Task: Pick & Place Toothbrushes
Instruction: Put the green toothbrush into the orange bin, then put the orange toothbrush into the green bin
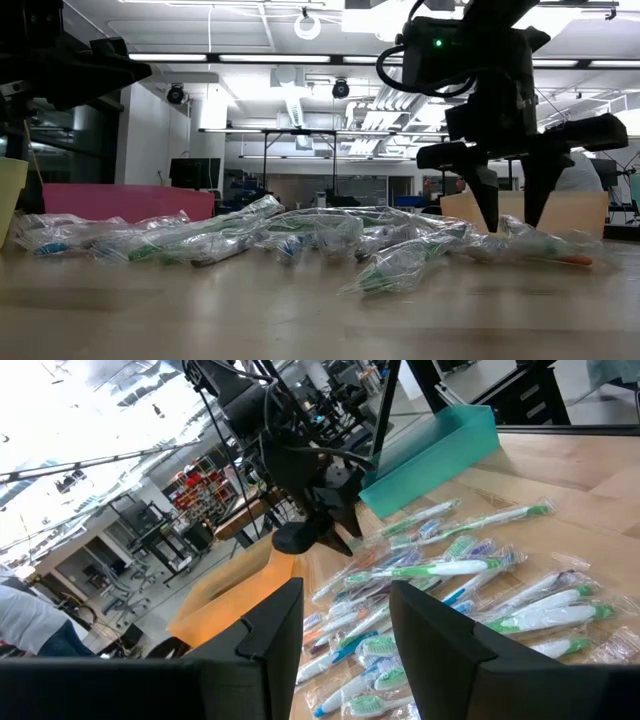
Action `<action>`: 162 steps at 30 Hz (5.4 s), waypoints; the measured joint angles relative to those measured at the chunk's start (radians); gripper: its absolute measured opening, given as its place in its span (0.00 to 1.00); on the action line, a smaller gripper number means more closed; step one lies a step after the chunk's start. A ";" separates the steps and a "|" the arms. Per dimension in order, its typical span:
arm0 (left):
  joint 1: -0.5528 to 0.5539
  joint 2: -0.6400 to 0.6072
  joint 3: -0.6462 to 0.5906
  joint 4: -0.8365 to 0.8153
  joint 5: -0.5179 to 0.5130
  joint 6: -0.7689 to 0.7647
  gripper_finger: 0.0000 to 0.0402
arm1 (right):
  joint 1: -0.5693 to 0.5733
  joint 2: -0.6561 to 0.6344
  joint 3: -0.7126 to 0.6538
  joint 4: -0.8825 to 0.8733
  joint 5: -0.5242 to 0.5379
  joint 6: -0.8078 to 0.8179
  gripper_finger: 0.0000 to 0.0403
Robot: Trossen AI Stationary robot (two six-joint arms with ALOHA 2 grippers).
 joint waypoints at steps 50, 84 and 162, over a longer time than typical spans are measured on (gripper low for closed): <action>0.000 0.000 0.000 0.000 0.000 0.000 0.37 | -0.646 -0.490 -0.083 -0.400 0.308 1.622 0.01; 0.000 0.000 0.000 0.000 0.000 0.000 0.37 | -0.130 -0.514 -0.119 -0.025 0.101 1.619 0.40; 0.000 0.000 0.000 0.000 0.000 0.000 0.37 | 0.647 -0.466 -0.085 -0.078 0.076 2.817 0.03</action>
